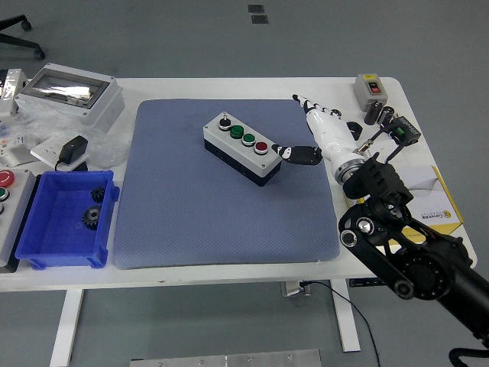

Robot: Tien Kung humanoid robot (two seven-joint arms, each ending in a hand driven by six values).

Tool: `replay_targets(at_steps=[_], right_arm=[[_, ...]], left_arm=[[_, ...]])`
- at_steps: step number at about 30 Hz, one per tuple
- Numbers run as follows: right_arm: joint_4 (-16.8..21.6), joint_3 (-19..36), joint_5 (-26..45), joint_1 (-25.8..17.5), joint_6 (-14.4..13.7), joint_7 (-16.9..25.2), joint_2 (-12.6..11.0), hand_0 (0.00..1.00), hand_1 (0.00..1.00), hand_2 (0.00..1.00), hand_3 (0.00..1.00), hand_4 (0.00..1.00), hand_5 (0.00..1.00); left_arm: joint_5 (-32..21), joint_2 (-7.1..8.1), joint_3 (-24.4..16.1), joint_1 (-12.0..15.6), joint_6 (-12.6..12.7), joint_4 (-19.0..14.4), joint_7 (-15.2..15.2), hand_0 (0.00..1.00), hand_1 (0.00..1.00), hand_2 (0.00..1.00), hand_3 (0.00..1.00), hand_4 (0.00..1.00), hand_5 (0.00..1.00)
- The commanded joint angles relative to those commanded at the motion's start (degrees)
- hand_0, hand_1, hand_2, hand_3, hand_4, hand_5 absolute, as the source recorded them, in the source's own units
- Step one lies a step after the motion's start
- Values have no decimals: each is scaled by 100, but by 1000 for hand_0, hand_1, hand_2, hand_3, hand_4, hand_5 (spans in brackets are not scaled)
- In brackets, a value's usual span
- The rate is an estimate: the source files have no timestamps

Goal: Pick up the button,place it on the desk,press the button,press the button

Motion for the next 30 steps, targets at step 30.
replay_targets(at_steps=[30], right_arm=[[-2910,-1409,1335,1547,73,109,947,998,998,998,998,998,499]], left_arm=[[-9,42,20,-65,28,-78,157,633,498,494,603,273,42]])
